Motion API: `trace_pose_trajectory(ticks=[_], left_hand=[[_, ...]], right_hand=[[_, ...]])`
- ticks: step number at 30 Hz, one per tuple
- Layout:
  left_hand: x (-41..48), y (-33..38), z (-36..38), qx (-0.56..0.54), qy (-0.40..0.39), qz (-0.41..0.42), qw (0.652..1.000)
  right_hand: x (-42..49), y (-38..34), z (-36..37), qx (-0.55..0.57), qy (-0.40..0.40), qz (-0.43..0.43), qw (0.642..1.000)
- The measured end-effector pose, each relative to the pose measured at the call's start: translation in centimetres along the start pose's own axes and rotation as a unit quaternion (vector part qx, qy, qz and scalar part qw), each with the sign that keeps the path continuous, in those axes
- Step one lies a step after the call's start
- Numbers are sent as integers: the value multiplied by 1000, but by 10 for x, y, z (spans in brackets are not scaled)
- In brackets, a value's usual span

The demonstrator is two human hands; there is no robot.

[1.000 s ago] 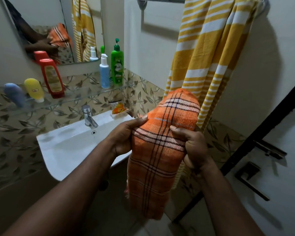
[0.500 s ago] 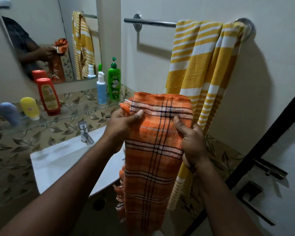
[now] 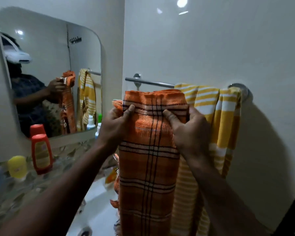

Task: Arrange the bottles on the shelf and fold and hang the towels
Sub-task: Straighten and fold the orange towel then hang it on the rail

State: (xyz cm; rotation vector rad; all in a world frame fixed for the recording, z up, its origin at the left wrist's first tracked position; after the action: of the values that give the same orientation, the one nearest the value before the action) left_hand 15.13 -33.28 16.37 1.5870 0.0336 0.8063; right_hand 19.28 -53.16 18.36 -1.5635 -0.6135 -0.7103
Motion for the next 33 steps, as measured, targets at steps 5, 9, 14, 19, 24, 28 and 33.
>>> trace_pose_trajectory(ticks=[5, 9, 14, 19, 24, 28, 33], left_hand=[[109, 17, -14, -25, 2, 31, 999], [195, 20, -13, 54, 21, 82, 995], [271, 31, 3, 295, 39, 172, 939], [315, 16, 15, 361, 11, 177, 915], [333, 3, 22, 386, -36, 147, 910], [334, 3, 25, 465, -43, 140, 873], [335, 13, 32, 547, -72, 136, 823]], right_hand=[[76, -26, 49, -91, 63, -140, 984], [138, -27, 87, -212, 52, -141, 966], [196, -31, 118, -352, 44, -116, 928], [229, -12, 142, -463, -7, -72, 884], [230, -1, 148, -576, -28, -45, 816], [222, -7, 151, -614, -11, -99, 783], [205, -3, 172, -521, -178, -128, 825]])
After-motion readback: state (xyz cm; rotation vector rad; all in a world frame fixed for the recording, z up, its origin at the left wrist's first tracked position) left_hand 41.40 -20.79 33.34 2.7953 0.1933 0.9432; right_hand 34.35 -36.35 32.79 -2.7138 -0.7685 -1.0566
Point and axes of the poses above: each hand's wrist, its own x-axis towards the middle knuckle, its own z-axis out of the palm, y = z × x, the point moved 1 cm from there along x, towards the middle knuckle, and after that the axes turned 9 degrees about x, right-handed, at the moved point
